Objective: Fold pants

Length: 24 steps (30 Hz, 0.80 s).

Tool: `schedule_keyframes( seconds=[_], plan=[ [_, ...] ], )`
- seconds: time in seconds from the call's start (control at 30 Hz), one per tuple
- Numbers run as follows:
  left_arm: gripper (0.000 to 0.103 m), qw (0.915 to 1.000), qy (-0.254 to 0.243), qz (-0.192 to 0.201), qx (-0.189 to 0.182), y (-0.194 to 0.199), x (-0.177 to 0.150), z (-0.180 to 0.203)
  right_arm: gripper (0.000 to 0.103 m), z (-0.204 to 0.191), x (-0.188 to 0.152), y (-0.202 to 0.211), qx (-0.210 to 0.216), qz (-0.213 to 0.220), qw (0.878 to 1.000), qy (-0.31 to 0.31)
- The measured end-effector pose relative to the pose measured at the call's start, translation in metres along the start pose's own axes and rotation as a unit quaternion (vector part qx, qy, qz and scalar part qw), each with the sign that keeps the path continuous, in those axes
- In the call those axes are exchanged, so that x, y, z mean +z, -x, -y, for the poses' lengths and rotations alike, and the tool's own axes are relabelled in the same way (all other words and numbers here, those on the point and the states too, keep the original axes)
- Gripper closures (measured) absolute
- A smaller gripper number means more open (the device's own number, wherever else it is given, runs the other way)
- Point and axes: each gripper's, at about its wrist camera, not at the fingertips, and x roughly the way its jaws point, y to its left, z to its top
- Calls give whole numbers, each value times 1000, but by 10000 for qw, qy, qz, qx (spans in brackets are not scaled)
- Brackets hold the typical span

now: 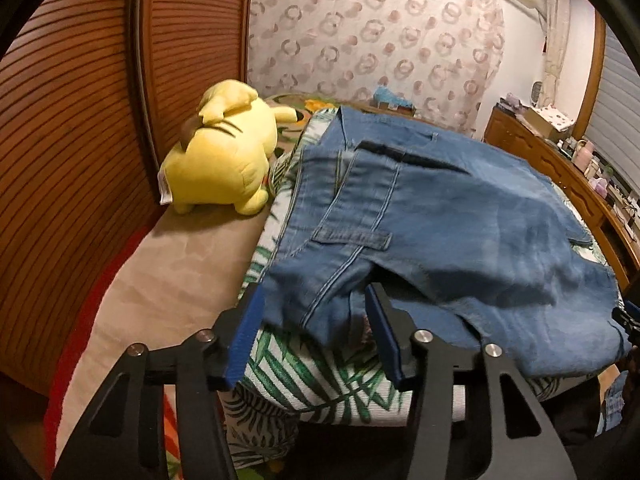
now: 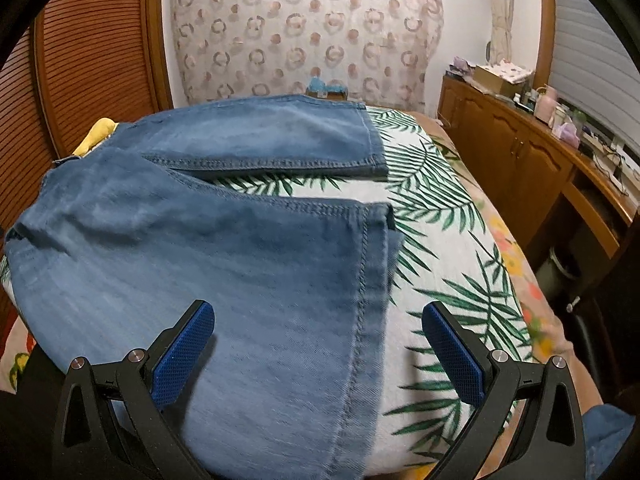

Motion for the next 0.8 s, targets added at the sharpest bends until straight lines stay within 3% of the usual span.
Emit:
schedule_keyframes(
  seconds=[0.4,0.8],
  plan=[
    [53,9997,-3,-132,220,-17,-8,-5,2,10,-19,45,140,-108,9998,30],
    [53,9990,-181,-56,405,-22,-6,-2,6,32,-13,42,275,-259,9993,48]
  ],
)
